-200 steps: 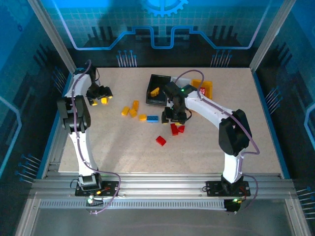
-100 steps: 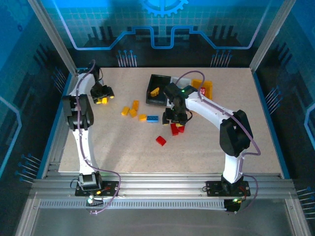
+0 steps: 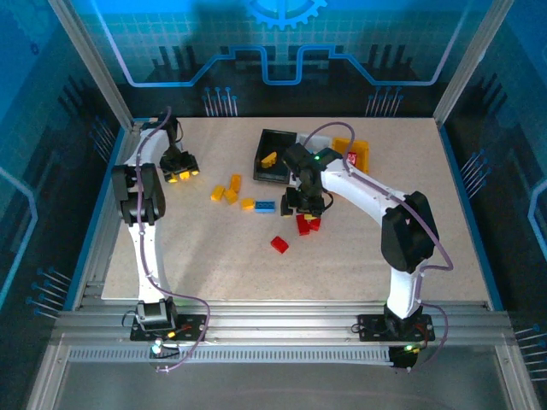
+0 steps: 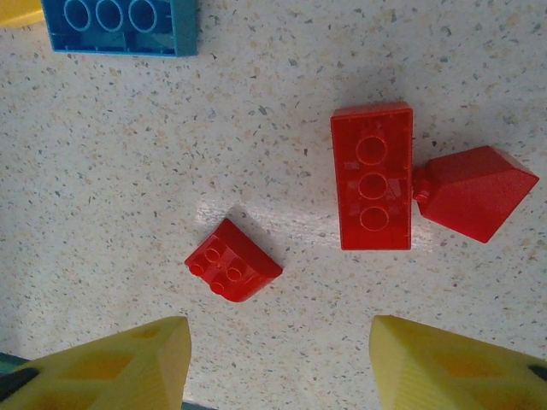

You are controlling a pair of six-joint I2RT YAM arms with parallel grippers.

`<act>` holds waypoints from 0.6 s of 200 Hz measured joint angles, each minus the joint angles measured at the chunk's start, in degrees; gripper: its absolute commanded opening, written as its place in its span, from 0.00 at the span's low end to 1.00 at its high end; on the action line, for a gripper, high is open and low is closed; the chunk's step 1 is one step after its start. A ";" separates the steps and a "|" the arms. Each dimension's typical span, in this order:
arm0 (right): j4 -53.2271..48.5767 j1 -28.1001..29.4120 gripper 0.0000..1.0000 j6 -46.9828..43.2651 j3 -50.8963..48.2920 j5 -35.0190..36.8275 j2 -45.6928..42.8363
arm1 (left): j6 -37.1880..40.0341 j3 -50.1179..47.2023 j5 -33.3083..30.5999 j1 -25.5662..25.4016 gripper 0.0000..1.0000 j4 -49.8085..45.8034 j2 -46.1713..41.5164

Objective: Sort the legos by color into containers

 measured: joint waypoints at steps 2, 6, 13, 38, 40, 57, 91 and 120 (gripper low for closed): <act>0.00 0.02 0.59 0.00 0.00 0.02 0.00 | 0.02 0.00 -0.15 0.00 0.65 0.00 0.00; 0.00 0.07 0.59 0.00 0.00 0.00 0.00 | 0.02 0.00 -0.37 0.00 0.65 0.00 0.00; 0.00 0.15 0.59 0.00 0.00 0.00 0.00 | 0.02 0.00 -0.85 0.00 0.65 0.04 0.02; -0.31 0.42 0.59 -0.02 0.00 -0.02 0.00 | 0.02 0.00 -1.90 -0.02 0.63 0.39 0.24; -0.37 0.42 0.59 -0.02 0.00 -0.02 0.00 | 0.00 0.02 -2.01 -0.02 0.63 0.42 0.31; -0.66 0.44 0.59 -0.02 0.00 0.00 0.00 | 0.00 0.33 -2.69 -0.13 0.62 0.52 0.76; -1.03 0.52 0.59 -0.02 0.92 -0.04 0.76 | 0.02 0.96 -3.54 -0.68 0.60 0.85 1.11; -1.07 0.98 0.59 -0.02 1.40 -0.11 1.44 | 0.00 1.68 -4.17 -0.92 0.58 0.83 1.57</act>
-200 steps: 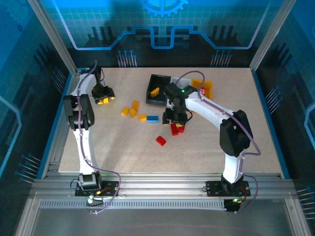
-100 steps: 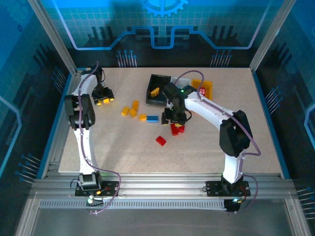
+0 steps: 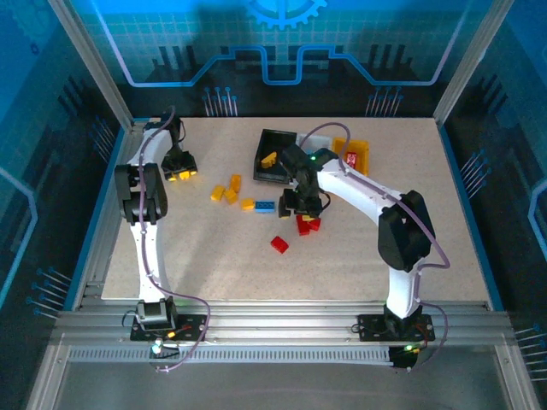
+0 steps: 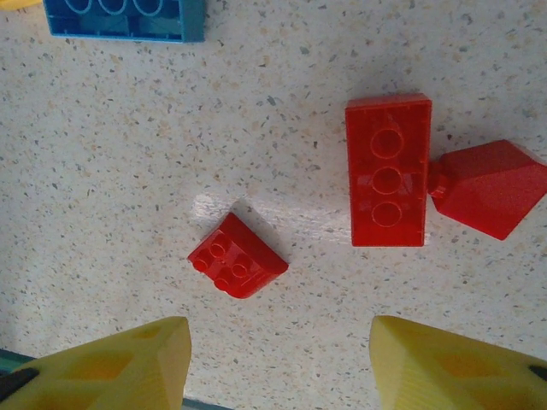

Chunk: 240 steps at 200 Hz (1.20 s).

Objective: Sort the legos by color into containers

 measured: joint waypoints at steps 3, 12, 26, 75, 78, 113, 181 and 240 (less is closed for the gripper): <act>0.00 0.11 0.59 0.00 0.02 0.00 0.04 | 0.00 0.15 -0.02 0.00 0.58 -0.07 0.04; -0.02 0.33 0.59 0.00 0.04 -0.07 0.15 | 0.00 0.61 -0.02 0.00 0.57 -0.09 0.31; -0.04 0.66 0.59 -0.02 0.04 -0.13 0.20 | -0.02 1.25 0.02 -0.04 0.54 0.39 0.66; -0.52 0.81 0.59 -0.02 0.09 -0.13 0.22 | -0.85 1.33 -0.13 -0.11 0.43 1.51 0.81; -0.57 0.81 0.59 -0.02 0.11 -0.13 0.22 | -0.85 1.33 -0.13 -0.11 0.41 1.57 0.81; -0.92 0.90 0.59 -0.02 0.79 -0.13 0.31 | -1.09 1.27 0.11 -0.17 0.31 2.45 0.81; -1.05 0.96 0.59 -0.07 0.83 0.00 0.31 | -3.89 -8.76 8.94 -0.96 0.31 9.55 -5.05; -0.17 0.98 0.59 0.00 -3.78 0.74 -1.86 | -14.84 -12.98 28.44 -10.03 0.31 19.41 -11.06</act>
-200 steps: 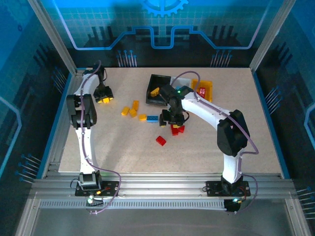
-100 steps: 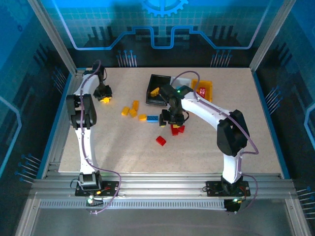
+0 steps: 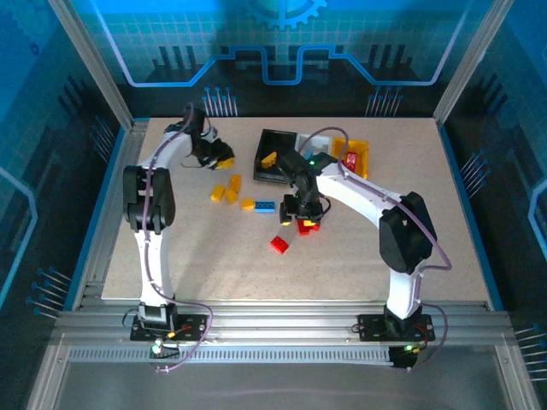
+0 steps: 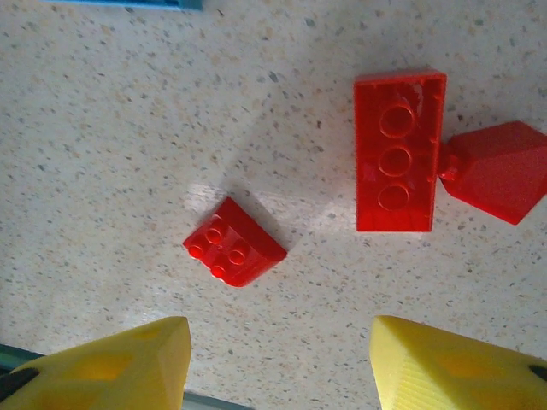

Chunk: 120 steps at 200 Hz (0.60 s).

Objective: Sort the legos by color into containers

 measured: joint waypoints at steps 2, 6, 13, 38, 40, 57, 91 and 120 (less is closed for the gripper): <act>-0.02 0.00 0.59 0.07 -0.42 0.09 -0.28 | -0.48 0.04 0.48 -0.44 0.31 0.42 -0.09; 0.02 0.00 0.59 0.09 -1.07 0.20 -0.72 | -1.16 0.09 1.29 -1.05 0.31 1.05 -0.26; 0.02 0.02 0.59 0.28 -2.16 0.42 -1.60 | -2.16 0.57 2.64 -2.25 0.31 1.75 -0.26; 0.13 0.02 0.59 1.20 -5.51 1.05 -5.27 | -4.94 4.85 5.42 -5.81 0.31 2.54 1.07; 0.15 0.02 0.59 1.33 -5.77 1.03 -5.62 | -5.22 5.40 5.57 -6.10 0.31 2.67 1.31; 0.24 0.02 0.59 2.10 -7.58 1.86 -8.37 | -6.49 9.03 6.25 -8.02 0.31 3.52 2.99; 0.26 0.02 0.59 3.67 -10.67 2.89 -13.27 | -8.94 12.57 6.64 -10.60 0.45 4.63 5.92; 0.22 0.02 0.59 4.90 -12.55 3.52 -15.32 | -9.73 12.76 6.75 -10.97 0.49 4.81 7.39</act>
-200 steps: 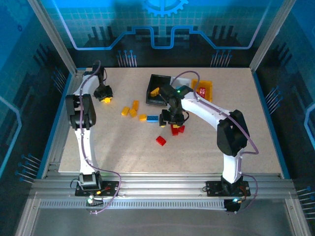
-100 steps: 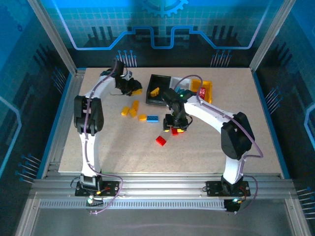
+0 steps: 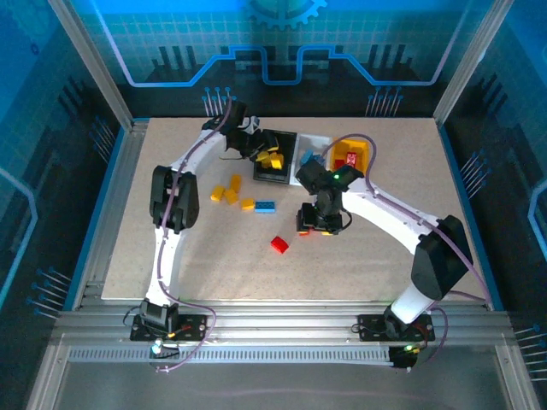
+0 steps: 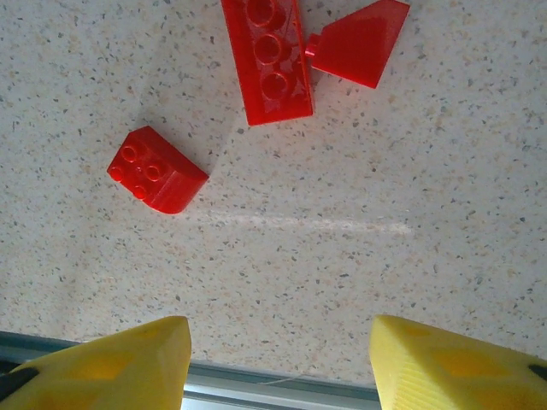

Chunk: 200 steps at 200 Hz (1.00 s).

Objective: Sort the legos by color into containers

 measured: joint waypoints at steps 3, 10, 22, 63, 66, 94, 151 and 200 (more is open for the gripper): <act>0.00 0.00 0.59 0.15 -0.09 0.07 -0.04 | -0.04 0.04 0.13 0.02 0.50 0.04 0.00; 0.02 0.00 0.59 0.31 -0.24 0.13 -0.15 | -0.15 0.15 0.11 0.07 0.50 0.04 0.00; 0.02 0.00 0.59 0.57 -0.31 0.17 -0.17 | -0.15 0.48 0.09 0.09 0.50 0.07 0.00; -0.02 0.13 0.59 0.70 0.04 0.15 0.00 | 0.68 0.48 -0.22 0.11 0.50 -0.87 -0.11; -0.09 0.15 0.59 0.70 0.24 0.20 0.07 | 1.09 0.50 -0.37 0.11 0.51 -1.09 -0.15; 0.02 0.94 0.59 0.39 3.17 0.11 2.19 | 5.27 0.42 -4.15 0.22 0.53 -6.54 -2.23; 0.90 3.28 0.59 -1.27 7.43 -0.70 7.98 | 18.16 -10.71 -19.69 4.28 0.62 -18.69 -17.68; 2.12 4.07 0.59 -1.68 7.65 -1.62 8.85 | 22.40 -26.38 -24.00 7.45 0.62 -20.59 -22.75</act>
